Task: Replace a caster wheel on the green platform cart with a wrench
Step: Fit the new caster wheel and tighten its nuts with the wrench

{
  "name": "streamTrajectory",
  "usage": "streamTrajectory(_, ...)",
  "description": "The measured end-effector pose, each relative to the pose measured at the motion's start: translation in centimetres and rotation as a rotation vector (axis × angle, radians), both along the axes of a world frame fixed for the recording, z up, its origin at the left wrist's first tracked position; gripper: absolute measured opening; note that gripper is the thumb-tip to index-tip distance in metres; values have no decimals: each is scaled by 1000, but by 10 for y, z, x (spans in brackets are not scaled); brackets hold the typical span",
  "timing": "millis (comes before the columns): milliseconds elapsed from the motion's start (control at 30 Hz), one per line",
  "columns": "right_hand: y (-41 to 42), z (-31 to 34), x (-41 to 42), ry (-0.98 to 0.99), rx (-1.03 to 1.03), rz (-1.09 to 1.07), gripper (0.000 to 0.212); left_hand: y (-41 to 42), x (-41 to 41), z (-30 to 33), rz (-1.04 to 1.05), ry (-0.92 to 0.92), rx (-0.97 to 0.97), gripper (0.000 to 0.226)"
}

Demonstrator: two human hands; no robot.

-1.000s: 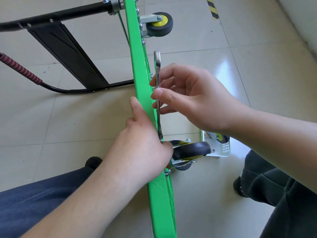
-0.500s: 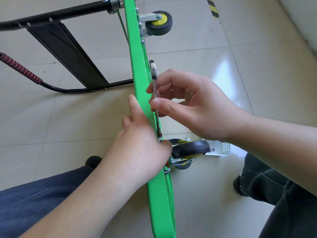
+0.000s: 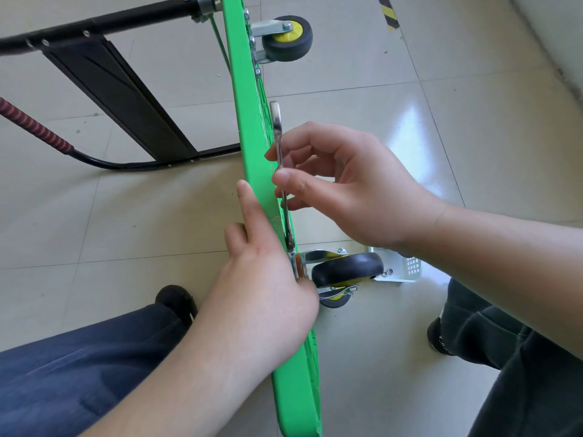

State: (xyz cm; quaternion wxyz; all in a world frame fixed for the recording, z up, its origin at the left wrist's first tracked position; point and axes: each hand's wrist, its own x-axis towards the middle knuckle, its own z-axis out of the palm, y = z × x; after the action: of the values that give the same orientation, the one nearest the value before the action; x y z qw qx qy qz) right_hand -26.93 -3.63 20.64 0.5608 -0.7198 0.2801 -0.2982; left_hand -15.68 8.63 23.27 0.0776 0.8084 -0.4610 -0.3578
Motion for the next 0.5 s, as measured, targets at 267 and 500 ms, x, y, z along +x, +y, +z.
streamTrajectory(267,-24,-23,16,34,504,-242,19,-1,1,-1,0,21,-13,122)
streamTrajectory(500,-31,-49,25,204,912,-295,22,-1,3,-1,-11,29,-3,122)
